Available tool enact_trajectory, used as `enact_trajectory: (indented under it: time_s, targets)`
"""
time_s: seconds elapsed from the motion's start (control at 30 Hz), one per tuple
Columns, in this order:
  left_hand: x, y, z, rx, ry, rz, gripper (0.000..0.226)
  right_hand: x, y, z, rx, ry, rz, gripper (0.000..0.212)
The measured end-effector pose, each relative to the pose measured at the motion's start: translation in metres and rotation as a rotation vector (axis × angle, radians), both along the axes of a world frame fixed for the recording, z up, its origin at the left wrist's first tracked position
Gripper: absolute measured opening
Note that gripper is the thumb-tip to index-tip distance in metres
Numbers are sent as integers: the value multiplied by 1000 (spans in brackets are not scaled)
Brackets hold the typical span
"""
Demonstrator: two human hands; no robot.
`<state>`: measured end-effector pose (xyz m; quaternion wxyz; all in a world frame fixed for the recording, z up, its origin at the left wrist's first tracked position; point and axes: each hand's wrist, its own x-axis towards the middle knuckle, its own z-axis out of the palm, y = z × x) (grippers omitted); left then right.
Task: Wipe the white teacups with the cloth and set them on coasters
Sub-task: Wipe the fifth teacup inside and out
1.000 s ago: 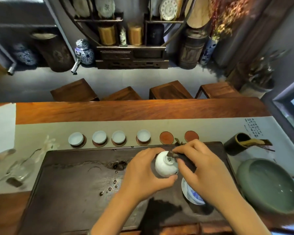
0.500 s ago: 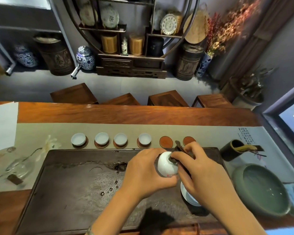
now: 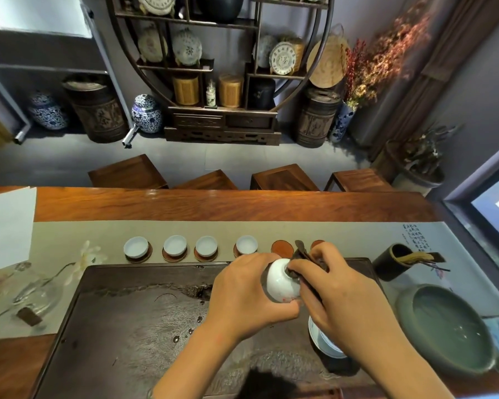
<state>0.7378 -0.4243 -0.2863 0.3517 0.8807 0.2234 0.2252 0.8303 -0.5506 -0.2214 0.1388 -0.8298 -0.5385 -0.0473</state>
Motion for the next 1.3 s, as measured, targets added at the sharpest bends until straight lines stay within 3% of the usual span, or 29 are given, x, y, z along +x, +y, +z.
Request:
enact_trajectory:
  time_s: [0.8,0.9,1.07,1.17,1.3]
  targets:
    - [-2,6,7,38,-8,102,53,4,9,6,-28,12,96,22]
    - [-5,5,6,40,15,95,50,9,7,5,-23,65,124,21]
    - [-7,7,9,24,24,99,49,21,4,8,174,246,107,21]
    - [-7,7,11,31,22,97,50,22,7,13,200,236,98,21]
    - [-7,3,13,29,10,98,48,13,13,14,60,120,128,17]
